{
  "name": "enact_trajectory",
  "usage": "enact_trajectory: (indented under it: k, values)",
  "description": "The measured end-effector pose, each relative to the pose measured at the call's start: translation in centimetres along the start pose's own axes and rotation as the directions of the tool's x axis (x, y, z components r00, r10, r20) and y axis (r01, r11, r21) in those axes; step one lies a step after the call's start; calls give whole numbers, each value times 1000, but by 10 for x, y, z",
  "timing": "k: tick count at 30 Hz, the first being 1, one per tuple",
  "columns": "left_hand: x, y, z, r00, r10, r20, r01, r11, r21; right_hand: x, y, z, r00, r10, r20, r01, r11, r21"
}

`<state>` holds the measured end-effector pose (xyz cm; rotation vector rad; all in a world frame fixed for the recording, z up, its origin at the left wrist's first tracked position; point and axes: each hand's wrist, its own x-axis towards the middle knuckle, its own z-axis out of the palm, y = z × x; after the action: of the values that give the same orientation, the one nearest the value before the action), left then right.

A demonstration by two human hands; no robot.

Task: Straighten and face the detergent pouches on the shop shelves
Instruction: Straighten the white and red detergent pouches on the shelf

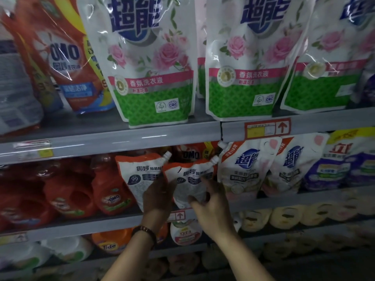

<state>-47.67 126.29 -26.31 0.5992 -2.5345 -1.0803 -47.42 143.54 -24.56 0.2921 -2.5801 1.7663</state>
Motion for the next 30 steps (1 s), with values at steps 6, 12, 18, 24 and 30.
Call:
enact_trajectory:
  k: [6,12,18,24,30]
  values:
    - [1,-5,6,999,-14,44,16,999,-46,-2,4,17,999,34,14,-35,998,48]
    - [-2,-5,10,999,-49,4,49,985,-165,-8,3,27,996,84,9,-84,992,98]
    - [-11,-2,12,993,-14,-116,-16,967,-256,-25,-5,38,995,98,3,-98,991,95]
    - [-25,3,-3,988,52,-148,-108,907,-407,-26,-23,37,998,55,-22,-50,985,166]
    - [-39,3,-4,996,73,-59,-87,960,-267,-25,-35,30,995,93,-23,-85,968,237]
